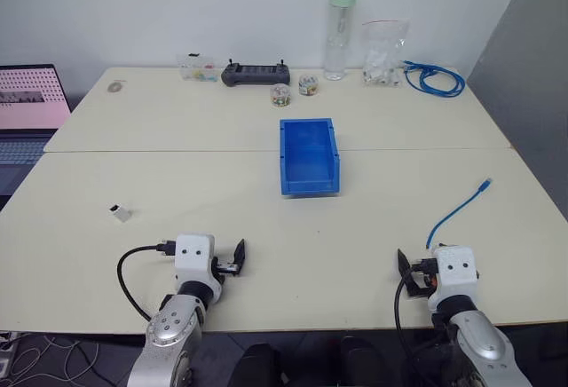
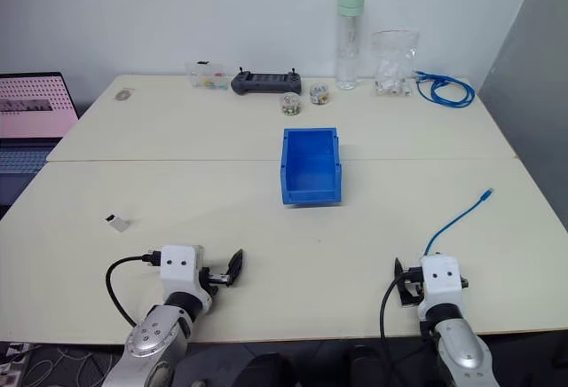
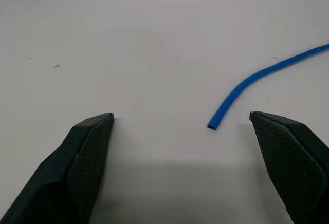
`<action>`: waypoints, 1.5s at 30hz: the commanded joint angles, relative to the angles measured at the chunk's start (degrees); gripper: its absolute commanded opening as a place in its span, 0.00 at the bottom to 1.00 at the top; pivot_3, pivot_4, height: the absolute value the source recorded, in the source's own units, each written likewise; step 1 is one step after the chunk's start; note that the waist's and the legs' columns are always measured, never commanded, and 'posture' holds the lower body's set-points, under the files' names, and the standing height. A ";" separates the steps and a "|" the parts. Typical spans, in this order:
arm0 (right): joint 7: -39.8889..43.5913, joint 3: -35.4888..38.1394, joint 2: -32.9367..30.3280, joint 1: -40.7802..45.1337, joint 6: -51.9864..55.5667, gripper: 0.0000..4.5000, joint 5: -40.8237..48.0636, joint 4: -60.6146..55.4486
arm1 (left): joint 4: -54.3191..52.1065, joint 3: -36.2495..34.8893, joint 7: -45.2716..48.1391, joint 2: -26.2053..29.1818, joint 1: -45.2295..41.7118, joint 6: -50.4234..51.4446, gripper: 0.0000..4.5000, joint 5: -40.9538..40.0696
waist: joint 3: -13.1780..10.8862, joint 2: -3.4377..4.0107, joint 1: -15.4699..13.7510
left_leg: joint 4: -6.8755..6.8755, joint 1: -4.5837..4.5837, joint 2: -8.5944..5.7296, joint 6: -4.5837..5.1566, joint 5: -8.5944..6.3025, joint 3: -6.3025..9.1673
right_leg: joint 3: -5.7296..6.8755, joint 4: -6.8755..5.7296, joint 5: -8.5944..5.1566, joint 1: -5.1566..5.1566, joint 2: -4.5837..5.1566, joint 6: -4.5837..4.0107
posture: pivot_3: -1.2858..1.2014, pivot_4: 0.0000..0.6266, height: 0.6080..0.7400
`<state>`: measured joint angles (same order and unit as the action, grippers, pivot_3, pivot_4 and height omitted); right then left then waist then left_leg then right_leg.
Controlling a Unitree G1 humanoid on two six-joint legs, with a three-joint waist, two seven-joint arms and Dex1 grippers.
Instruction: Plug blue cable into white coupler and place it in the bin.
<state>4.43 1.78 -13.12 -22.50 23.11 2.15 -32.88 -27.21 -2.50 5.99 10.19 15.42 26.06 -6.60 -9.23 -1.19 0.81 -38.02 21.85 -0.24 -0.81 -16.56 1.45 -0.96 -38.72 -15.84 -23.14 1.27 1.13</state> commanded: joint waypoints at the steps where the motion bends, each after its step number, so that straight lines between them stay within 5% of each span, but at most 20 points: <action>1: 0.47 3.18 0.49 -0.83 0.45 1.00 1.99 -3.79 | -0.52 -0.11 -1.21 -0.75 1.11 -1.50 0.99 1.18 | 0.00 0.00 0.02 | 0.01 0.00 0.00 0.00 0.00 0.00 | 0.00 0.00 0.00 0.00 0.00 0.00 | 0.52 0.24 1.00; 36: -4.39 2.43 5.39 2.55 9.34 1.00 -2.85 -7.23 | -1.14 -6.92 2.10 0.89 2.94 -3.20 0.99 -0.76 | 0.00 -0.02 0.43 | 0.02 0.01 0.04 -0.01 0.00 0.00 | 0.02 0.02 -0.02 -0.02 -0.02 -0.02 | 0.52 0.24 1.00; 45: -6.94 9.36 5.71 15.49 21.63 1.00 -2.45 -7.88 | 2.67 3.96 29.62 14.22 -24.99 4.02 0.99 -13.48 | -0.05 -0.07 -0.46 | -0.01 0.02 -0.03 -0.17 0.13 0.08 | 0.09 -0.10 0.05 -0.01 -0.14 -0.04 | 0.52 0.24 1.00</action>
<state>-1.48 8.43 -7.45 -9.18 41.93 -0.84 -39.35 -25.42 -1.48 28.94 22.88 -6.16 28.87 -17.20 -9.27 -1.26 0.36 -38.01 21.89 -0.29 -0.99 -16.43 1.50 -0.91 -38.80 -15.79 -23.17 1.12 1.09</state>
